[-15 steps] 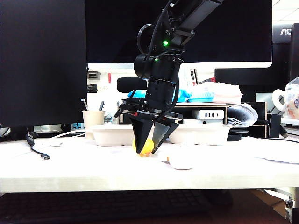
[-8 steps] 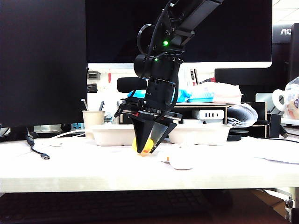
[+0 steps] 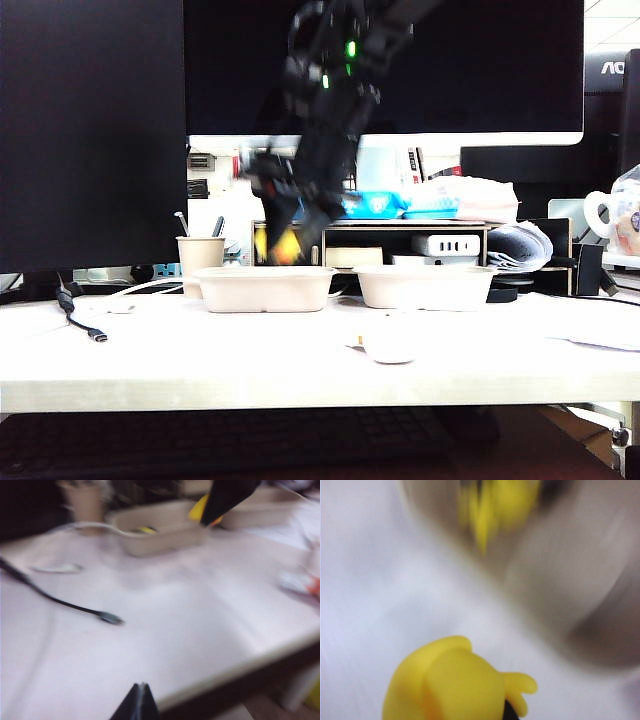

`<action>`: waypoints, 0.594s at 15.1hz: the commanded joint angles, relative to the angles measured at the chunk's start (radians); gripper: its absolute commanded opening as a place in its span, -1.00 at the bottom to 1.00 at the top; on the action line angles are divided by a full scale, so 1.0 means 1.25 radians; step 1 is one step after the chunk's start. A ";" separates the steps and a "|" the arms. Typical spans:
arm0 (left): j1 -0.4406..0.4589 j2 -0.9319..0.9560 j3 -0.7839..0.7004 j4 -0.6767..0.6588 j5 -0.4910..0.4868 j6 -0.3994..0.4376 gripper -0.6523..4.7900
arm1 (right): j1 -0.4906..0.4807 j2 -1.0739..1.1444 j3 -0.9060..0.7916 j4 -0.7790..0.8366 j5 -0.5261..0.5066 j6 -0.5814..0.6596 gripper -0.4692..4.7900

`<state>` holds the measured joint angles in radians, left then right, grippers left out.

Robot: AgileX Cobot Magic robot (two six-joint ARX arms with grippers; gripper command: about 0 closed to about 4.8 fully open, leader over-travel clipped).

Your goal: Put the dolls with similar colors into the same paper box, while dolls with different colors go into separate paper boxes.

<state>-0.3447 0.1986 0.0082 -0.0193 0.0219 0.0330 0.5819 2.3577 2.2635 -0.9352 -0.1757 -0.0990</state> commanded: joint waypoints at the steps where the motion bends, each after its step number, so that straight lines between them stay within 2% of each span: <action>1: 0.003 -0.056 0.001 0.009 0.001 0.003 -0.78 | -0.002 -0.004 0.018 0.149 0.024 0.001 -0.26; 6: 0.003 -0.153 0.001 0.005 0.001 0.003 -0.78 | -0.035 0.038 0.018 0.261 0.064 0.002 -0.26; 9: 0.003 -0.156 0.001 0.004 0.001 0.003 -0.78 | -0.047 0.062 0.017 0.261 0.056 0.011 -0.25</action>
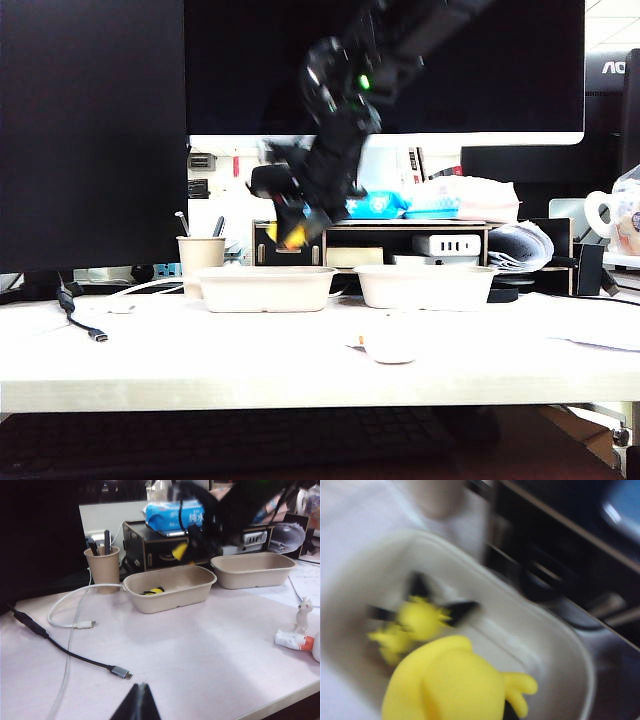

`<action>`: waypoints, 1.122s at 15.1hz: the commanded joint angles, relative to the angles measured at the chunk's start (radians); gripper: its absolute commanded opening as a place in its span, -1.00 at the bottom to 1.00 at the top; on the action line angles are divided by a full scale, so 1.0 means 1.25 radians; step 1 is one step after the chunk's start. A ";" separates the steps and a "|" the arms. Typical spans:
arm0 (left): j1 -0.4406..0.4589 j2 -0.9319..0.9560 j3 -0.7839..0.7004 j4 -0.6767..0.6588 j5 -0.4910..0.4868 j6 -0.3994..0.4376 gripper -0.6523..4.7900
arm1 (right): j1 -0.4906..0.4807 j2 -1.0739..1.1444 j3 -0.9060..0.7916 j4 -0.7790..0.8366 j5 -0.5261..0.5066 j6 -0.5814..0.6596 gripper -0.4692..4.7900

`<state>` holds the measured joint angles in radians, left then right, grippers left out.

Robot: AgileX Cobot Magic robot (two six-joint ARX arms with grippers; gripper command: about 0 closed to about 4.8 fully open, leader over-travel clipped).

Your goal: Put the dolls with similar colors into the same paper box, while dolls with different colors go into separate paper boxes.

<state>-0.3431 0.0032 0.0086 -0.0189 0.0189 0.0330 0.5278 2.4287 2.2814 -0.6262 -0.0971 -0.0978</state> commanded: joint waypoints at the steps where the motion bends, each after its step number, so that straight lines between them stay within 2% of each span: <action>1: 0.002 0.000 0.001 0.004 0.003 0.003 -0.78 | -0.006 0.008 0.003 0.020 -0.007 0.014 -0.08; 3: 0.002 0.000 0.001 0.004 0.003 0.003 -0.78 | -0.006 0.008 0.003 0.023 -0.007 0.015 0.08; 4: 0.002 0.000 0.001 0.004 0.003 0.003 -0.78 | -0.006 0.008 0.005 0.019 -0.008 0.016 0.23; 8: 0.001 0.003 0.001 0.004 0.003 0.003 -0.78 | -0.007 0.007 0.028 -0.025 -0.008 0.016 0.23; 10: 0.000 0.048 0.001 0.005 0.003 0.003 -0.78 | -0.007 0.007 0.079 -0.128 -0.007 0.015 0.22; 12: -0.028 0.158 0.001 0.004 -0.003 0.003 -0.78 | -0.007 -0.019 0.123 -0.272 -0.005 0.008 -0.28; 13: -0.057 0.193 0.001 0.004 -0.003 0.003 -0.78 | -0.007 -0.036 0.123 -0.321 -0.005 0.007 -0.28; 14: -0.112 0.233 0.001 0.003 -0.003 0.003 -0.78 | -0.006 -0.059 0.123 -0.410 -0.004 -0.007 -0.21; 16: -0.172 0.247 0.001 -0.002 0.007 0.003 -0.78 | 0.000 -0.072 0.123 -0.528 -0.008 -0.007 0.17; 17: -0.185 0.247 0.001 -0.002 0.007 0.003 -0.78 | 0.005 -0.075 0.123 -0.601 -0.010 -0.023 0.19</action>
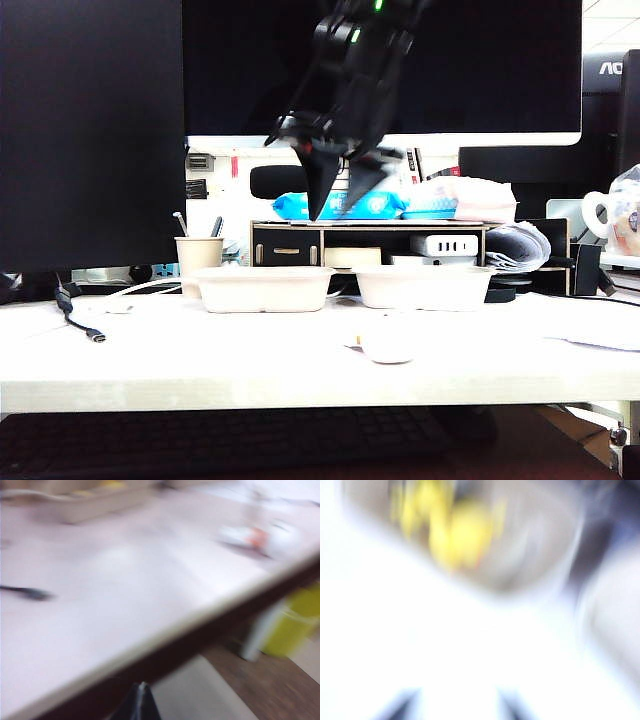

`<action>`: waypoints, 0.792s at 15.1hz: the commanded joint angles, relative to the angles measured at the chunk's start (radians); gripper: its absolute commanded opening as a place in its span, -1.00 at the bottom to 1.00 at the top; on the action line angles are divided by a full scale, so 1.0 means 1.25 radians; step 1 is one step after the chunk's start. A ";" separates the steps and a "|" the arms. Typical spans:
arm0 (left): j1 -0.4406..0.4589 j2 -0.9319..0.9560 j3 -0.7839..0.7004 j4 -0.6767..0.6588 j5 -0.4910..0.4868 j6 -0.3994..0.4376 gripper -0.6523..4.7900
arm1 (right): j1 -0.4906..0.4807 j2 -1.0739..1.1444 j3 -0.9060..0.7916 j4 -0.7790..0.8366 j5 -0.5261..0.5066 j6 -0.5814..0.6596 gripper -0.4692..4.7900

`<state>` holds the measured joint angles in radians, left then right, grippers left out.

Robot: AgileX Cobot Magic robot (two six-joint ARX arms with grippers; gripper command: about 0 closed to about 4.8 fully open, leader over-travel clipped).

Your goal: Put the dolls with similar colors into the same paper box, while dolls with different colors go into separate paper boxes.

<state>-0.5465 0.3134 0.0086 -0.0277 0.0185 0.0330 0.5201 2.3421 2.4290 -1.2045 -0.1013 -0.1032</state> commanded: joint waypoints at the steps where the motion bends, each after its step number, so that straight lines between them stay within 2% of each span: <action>1: -0.021 -0.001 0.001 0.005 0.005 0.003 -0.78 | 0.020 -0.014 -0.018 -0.145 -0.011 -0.003 0.19; 3: -0.021 -0.002 0.001 0.005 0.004 0.003 -0.78 | 0.042 -0.035 -0.049 -0.146 -0.013 0.007 0.19; 6: -0.021 -0.001 0.001 0.005 0.004 0.003 -0.78 | 0.117 -0.043 -0.061 -0.146 0.067 0.019 0.19; 9: -0.021 -0.001 0.001 0.005 0.004 0.003 -0.78 | 0.175 -0.044 -0.063 -0.147 0.083 0.049 0.19; 12: -0.021 -0.001 0.001 0.005 0.004 0.003 -0.78 | 0.217 -0.095 -0.135 -0.147 0.087 0.057 0.18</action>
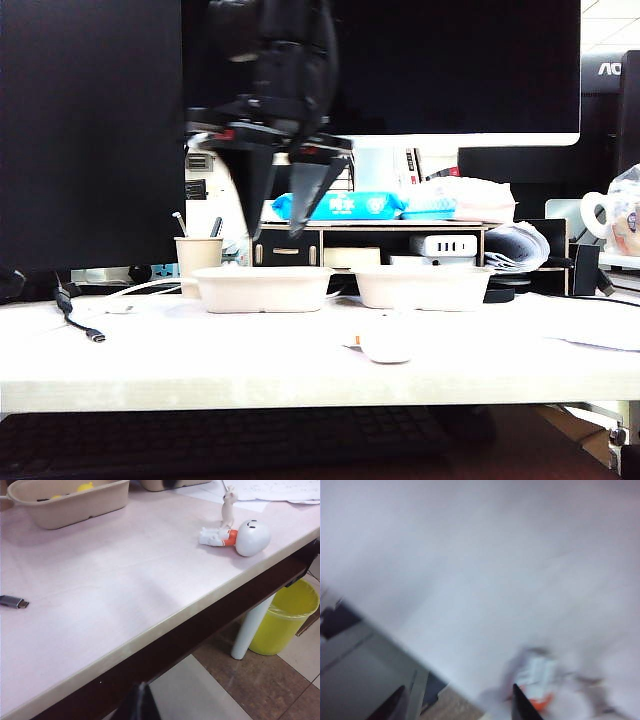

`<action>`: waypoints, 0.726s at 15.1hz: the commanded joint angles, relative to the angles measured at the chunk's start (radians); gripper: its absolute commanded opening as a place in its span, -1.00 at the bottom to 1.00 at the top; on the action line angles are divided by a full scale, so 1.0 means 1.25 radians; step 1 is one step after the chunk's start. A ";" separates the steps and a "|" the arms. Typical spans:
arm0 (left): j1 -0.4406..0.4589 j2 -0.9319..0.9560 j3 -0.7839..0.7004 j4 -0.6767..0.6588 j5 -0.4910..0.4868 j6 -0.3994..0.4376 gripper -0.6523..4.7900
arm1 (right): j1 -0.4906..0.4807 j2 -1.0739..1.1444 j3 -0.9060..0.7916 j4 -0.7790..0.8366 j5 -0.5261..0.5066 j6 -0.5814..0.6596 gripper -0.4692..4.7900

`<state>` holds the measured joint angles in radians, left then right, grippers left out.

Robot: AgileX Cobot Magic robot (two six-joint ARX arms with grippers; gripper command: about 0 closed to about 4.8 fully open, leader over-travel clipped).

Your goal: Put the dolls with similar colors into the same paper box, while dolls with different colors go into separate paper boxes.

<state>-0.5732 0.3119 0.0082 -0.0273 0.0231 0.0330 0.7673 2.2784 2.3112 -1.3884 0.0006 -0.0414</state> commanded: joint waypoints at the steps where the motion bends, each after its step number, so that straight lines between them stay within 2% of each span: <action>1: 0.000 0.000 0.001 0.005 0.000 0.003 -0.78 | 0.032 -0.093 -0.080 0.000 0.038 0.014 0.18; 5: 0.000 0.000 0.001 0.005 0.000 0.003 -0.78 | 0.043 -0.315 -0.192 0.001 0.076 0.055 0.17; 8: 0.000 -0.001 0.001 0.005 0.000 0.003 -0.78 | 0.045 -0.523 -0.406 0.016 0.100 0.067 0.17; 10: 0.000 -0.005 0.001 0.005 0.000 0.003 -0.78 | 0.068 -0.667 -0.623 0.162 0.106 0.082 0.17; 11: 0.000 -0.006 0.001 0.005 0.000 0.003 -0.78 | 0.083 -0.758 -0.789 0.342 0.106 0.097 0.17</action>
<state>-0.5732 0.3031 0.0086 -0.0261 0.0231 0.0330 0.8680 1.3617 1.3857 -1.1114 0.1310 0.0608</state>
